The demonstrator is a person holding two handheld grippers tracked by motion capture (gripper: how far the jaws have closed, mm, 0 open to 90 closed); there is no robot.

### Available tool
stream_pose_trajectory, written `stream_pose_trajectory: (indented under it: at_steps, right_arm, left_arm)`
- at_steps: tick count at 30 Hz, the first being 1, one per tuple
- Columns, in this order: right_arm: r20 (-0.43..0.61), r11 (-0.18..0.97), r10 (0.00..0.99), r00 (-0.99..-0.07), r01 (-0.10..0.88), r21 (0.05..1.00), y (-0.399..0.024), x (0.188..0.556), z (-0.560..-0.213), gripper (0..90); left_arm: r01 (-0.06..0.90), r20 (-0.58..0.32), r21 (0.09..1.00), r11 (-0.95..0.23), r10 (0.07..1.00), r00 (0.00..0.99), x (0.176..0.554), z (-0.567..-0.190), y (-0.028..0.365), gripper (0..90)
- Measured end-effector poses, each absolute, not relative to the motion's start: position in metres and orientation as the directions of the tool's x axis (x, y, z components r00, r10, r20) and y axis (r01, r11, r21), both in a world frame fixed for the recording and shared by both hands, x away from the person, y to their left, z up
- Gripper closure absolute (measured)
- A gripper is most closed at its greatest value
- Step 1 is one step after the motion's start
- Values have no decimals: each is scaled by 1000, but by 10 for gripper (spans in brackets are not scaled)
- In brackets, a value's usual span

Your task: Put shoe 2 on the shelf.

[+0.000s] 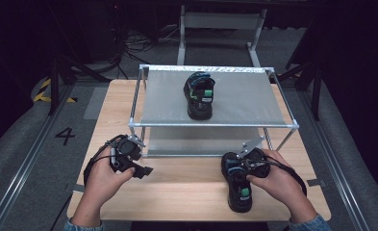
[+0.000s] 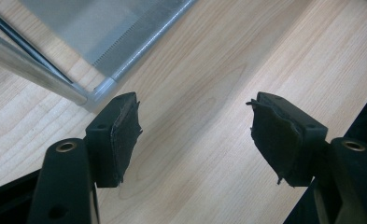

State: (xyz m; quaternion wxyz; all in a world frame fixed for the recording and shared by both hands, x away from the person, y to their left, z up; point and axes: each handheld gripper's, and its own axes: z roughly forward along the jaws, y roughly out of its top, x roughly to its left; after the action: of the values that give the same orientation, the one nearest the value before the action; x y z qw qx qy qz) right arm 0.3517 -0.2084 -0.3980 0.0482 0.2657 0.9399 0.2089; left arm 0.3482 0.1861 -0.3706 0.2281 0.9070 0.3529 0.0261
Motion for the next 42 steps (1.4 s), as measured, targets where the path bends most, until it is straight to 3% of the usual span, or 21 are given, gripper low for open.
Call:
stream_pose_trajectory:
  at_steps: [15, 42]
  right_arm:
    - [4, 781, 502, -865, 455, 429, -211, 349, -386, 698]
    - [32, 759, 518, -855, 477, 444, -221, 351, -318, 695]
  left_arm:
    - [627, -122, 442, -641, 650, 750, 351, -370, 188, 329]
    - [629, -134, 442, -639, 647, 751, 353, -371, 189, 327]
